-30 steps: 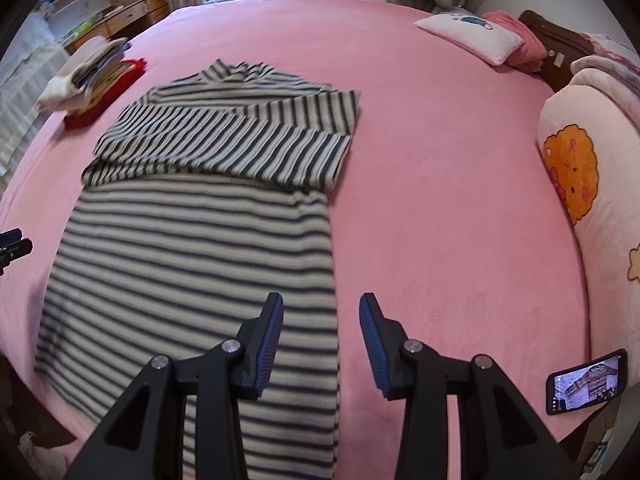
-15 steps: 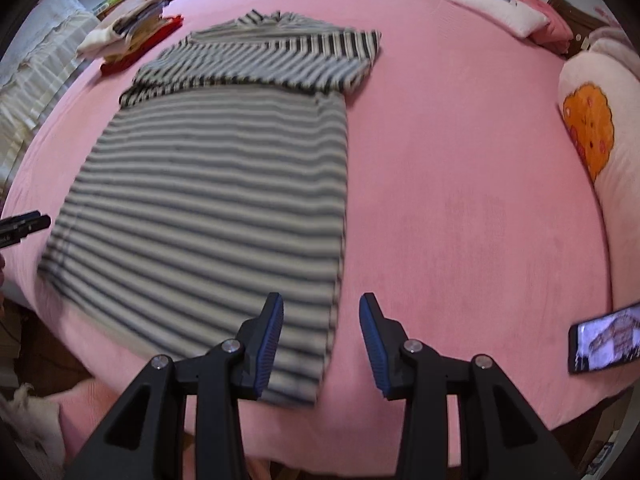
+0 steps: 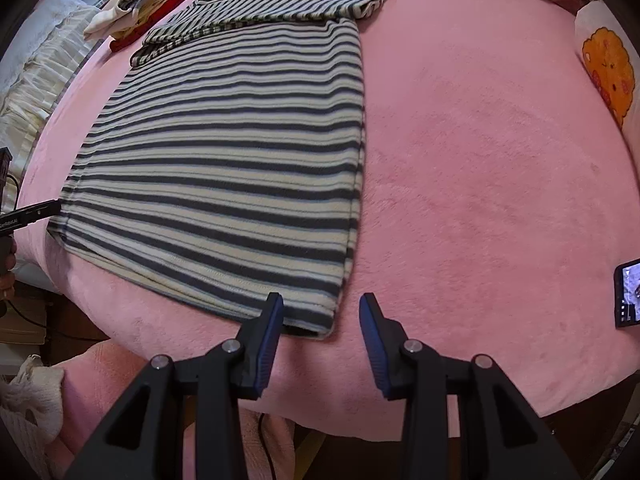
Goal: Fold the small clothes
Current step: 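Move both open tools to the shirt hem, then grasp the hem with both tools and lift it toward the collar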
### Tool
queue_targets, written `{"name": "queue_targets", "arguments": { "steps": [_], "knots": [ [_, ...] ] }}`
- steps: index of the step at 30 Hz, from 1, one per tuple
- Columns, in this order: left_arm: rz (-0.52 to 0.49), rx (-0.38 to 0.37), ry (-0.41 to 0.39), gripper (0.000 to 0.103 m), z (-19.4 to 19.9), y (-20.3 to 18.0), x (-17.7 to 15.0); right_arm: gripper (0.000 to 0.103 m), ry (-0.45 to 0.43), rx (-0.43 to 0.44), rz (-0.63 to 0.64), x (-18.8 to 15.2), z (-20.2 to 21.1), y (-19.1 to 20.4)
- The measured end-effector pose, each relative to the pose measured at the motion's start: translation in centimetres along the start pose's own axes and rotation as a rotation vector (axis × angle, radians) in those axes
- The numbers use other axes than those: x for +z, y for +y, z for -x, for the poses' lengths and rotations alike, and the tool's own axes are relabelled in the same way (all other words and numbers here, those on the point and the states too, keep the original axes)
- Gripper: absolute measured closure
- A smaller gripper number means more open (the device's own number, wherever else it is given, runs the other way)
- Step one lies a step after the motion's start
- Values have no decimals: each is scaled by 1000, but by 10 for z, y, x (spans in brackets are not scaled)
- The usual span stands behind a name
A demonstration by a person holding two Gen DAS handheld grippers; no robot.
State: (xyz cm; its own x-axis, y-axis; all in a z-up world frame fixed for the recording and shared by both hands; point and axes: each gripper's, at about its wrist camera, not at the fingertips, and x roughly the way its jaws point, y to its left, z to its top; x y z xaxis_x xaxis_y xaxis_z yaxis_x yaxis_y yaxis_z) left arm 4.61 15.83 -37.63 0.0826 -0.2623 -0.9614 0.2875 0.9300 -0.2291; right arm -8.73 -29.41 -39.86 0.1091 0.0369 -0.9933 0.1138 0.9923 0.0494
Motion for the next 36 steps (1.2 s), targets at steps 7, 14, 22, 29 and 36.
{"name": "queue_targets", "arguments": {
  "steps": [7,14,22,29,36],
  "knots": [
    [44,-61,59,43,-6,14,-12,64,29,13,9,3,-8,7],
    [77,-129,87,56,-19,17,-12,74,52,24,-16,10,-17,7],
    [110,-151,114,67,-25,21,-12,84,47,4,-39,10,-12,-2],
    [105,-141,132,61,-23,23,-10,75,76,-24,-65,7,-16,-11],
    [99,-99,138,68,-30,6,-13,80,94,51,-100,6,-26,-11]
  ]
}}
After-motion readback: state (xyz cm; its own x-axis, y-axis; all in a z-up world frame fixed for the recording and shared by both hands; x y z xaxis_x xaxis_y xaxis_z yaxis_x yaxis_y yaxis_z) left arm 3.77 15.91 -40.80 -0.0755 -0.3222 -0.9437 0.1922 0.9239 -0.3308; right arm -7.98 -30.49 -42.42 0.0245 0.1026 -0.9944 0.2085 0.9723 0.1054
